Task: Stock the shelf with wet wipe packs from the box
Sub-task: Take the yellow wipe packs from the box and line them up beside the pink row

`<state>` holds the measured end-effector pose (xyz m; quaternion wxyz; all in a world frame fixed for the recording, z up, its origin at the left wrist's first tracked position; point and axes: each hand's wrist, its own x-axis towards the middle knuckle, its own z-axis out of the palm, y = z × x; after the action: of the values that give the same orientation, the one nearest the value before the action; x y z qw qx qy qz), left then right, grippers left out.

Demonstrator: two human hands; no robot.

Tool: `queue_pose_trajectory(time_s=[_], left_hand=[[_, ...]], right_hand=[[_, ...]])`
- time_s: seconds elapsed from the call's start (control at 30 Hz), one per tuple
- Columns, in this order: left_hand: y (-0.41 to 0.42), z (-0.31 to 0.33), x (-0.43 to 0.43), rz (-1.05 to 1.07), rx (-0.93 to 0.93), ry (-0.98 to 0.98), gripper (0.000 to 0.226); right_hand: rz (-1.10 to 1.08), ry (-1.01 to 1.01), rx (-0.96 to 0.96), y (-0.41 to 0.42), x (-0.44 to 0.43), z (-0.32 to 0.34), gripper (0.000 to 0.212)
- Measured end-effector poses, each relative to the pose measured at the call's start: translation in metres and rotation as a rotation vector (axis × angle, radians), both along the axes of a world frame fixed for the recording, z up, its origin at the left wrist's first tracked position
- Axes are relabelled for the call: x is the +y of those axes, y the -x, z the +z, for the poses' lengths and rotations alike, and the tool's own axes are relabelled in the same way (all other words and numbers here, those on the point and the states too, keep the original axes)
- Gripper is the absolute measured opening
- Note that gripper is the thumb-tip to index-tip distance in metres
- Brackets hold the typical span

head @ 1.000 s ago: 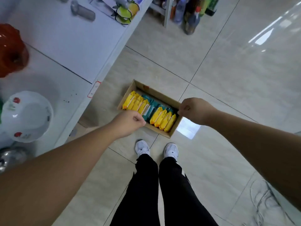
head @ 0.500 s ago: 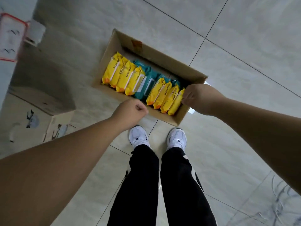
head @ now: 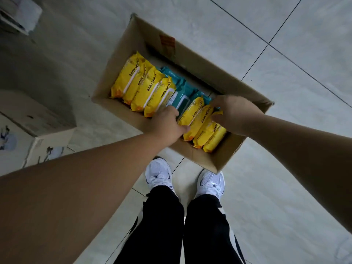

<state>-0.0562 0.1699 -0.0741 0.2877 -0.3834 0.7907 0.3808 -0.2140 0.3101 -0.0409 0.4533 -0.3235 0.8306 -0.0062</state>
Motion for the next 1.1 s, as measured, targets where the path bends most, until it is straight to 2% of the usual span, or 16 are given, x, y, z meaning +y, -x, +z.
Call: queue_pose_trajectory(time_s=[0.13, 0.3, 0.47, 0.53, 0.6, 0.7, 0.9, 1.1], left_hand=[[0.002, -0.024, -0.001, -0.051, -0.018, 0.007, 0.069], [0.006, -0.047, -0.001, -0.148, -0.015, -0.012, 0.033], [0.002, -0.048, -0.011, -0.142, 0.059, 0.017, 0.051], [0.001, -0.047, -0.019, -0.101, 0.097, 0.023, 0.046], [0.001, -0.042, -0.025, -0.06, 0.139, 0.032, 0.034], [-0.002, -0.025, -0.032, -0.019, 0.197, 0.063, 0.016], [-0.013, 0.037, -0.053, 0.069, 0.256, 0.072, 0.02], [0.0, 0.15, -0.068, 0.045, 0.344, 0.024, 0.02]], right_hand=[[0.071, -0.047, -0.004, 0.004, -0.007, -0.022, 0.05], [0.159, -0.084, -0.016, 0.006, -0.016, -0.049, 0.039], [0.128, -0.047, 0.011, 0.003, -0.023, -0.067, 0.018], [0.154, -0.023, 0.022, 0.003, -0.023, -0.066, 0.009], [0.163, 0.026, 0.018, 0.004, -0.019, -0.059, 0.011], [0.113, 0.135, -0.008, 0.004, -0.012, -0.038, 0.014], [-0.078, 0.317, -0.017, 0.008, -0.001, 0.038, 0.016], [-0.229, 0.391, -0.063, 0.018, 0.012, 0.155, 0.024]])
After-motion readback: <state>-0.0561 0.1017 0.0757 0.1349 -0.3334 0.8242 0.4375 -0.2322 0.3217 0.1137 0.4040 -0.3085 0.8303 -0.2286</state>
